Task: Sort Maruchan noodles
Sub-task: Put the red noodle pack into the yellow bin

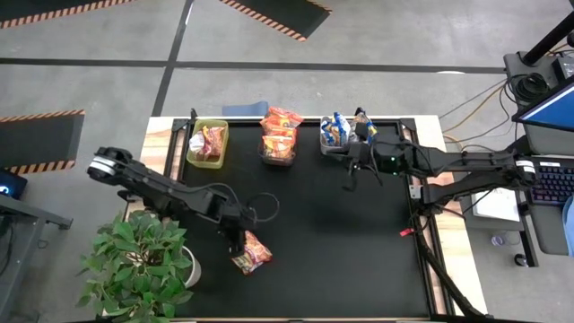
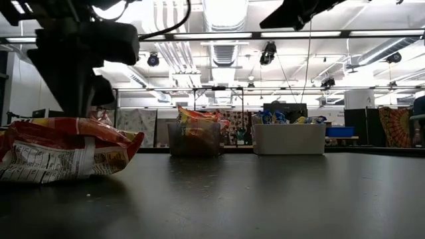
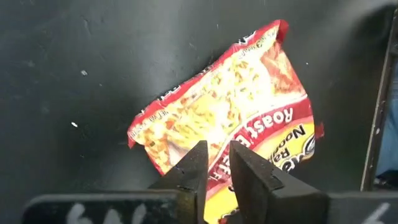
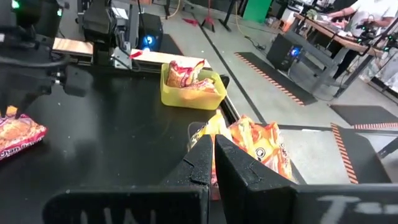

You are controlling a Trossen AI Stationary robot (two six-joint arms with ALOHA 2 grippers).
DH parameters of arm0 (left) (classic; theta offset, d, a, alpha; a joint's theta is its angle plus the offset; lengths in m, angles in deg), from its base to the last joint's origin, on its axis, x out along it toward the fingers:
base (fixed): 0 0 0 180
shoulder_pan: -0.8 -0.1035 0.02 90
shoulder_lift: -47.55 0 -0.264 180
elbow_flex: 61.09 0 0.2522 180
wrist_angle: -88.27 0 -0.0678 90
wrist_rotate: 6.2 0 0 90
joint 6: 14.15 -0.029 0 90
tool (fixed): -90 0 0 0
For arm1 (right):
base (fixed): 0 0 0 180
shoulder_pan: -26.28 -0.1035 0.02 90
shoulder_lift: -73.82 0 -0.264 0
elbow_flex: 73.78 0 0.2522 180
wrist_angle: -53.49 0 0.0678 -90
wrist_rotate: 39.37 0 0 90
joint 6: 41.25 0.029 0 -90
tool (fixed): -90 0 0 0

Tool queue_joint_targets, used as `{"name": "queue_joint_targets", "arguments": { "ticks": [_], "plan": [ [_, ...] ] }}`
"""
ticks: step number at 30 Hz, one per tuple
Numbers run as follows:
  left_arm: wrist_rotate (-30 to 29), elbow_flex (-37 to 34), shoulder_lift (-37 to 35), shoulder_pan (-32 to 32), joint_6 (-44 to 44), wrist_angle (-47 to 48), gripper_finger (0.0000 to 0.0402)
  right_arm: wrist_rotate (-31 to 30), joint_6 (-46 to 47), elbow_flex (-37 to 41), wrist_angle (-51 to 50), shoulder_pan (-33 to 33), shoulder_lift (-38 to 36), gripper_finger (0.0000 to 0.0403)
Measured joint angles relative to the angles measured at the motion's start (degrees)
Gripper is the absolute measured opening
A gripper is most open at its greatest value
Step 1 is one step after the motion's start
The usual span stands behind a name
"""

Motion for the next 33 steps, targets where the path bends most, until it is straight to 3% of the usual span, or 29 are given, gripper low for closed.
{"name": "queue_joint_targets", "arguments": {
  "ticks": [10,17,26,31,33],
  "plan": [
    [-1.41,3.51,1.98,1.04,-5.58,4.1,0.0148,0.25,-0.67,1.17,-0.08,0.0,1.45,0.0009],
    [-6.59,3.51,3.71,5.23,-11.36,-0.98,0.0205,0.25,-1.08,1.19,-0.43,0.0,1.48,0.0009],
    [-6.6,3.71,10.39,7.58,-11.7,-4.33,0.0179,0.23,-0.9,1.19,-0.6,-0.02,1.48,0.0009],
    [-7.08,3.75,10.65,7.58,-14.12,-4.25,0.0132,0.26,-0.03,1.21,-0.58,-0.02,1.48,0.0009],
    [-9.93,3.71,10.37,7.59,-16.16,-3.8,0.0106,0.25,-0.03,1.21,-0.54,-0.01,1.48,0.0009]
  ]
}}
